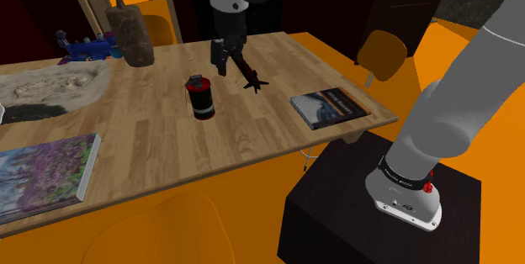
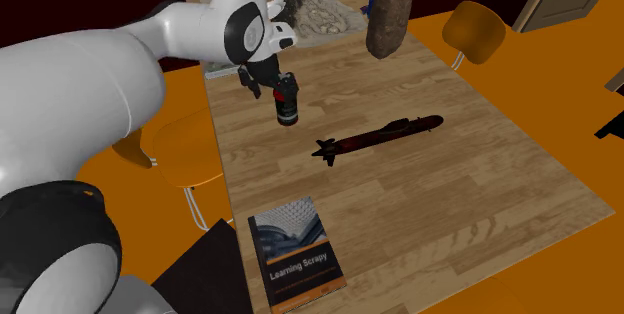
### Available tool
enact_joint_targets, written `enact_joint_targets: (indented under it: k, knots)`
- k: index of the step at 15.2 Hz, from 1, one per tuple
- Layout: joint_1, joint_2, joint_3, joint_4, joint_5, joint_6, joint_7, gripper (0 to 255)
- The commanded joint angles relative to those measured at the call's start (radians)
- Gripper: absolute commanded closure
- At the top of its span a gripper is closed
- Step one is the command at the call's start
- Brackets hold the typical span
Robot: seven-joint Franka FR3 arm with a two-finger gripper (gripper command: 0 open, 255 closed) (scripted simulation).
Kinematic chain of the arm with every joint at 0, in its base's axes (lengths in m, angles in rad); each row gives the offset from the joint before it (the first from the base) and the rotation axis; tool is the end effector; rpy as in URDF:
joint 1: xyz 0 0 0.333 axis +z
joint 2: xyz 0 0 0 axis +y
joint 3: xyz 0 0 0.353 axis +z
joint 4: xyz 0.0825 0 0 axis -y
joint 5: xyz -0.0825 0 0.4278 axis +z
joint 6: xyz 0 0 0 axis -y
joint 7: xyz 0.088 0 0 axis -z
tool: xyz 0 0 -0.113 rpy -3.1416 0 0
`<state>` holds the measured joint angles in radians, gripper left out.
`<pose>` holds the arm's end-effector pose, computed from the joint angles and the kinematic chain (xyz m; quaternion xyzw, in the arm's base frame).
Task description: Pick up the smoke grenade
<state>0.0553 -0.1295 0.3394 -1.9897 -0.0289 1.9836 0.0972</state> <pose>0.5264 0.2254 0.5451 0.9859 0.1528 0.0646 0.0200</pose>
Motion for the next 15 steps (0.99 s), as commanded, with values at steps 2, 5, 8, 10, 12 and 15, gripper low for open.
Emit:
enact_joint_targets:
  k: [2,5,8,10,12,15]
  knots:
    - [0.009,0.114,0.026,0.097,-0.066,0.034,0.051,0]
    - [0.030,0.225,0.043,0.202,-0.138,0.051,0.103,0]
    - [0.055,0.310,0.048,0.290,-0.194,0.054,0.138,0]
    - [0.055,0.314,0.046,0.268,-0.198,0.079,0.143,0]
    - [0.055,0.318,0.045,0.247,-0.202,0.104,0.149,0]
    - [0.055,0.328,0.043,0.211,-0.212,0.148,0.159,0]
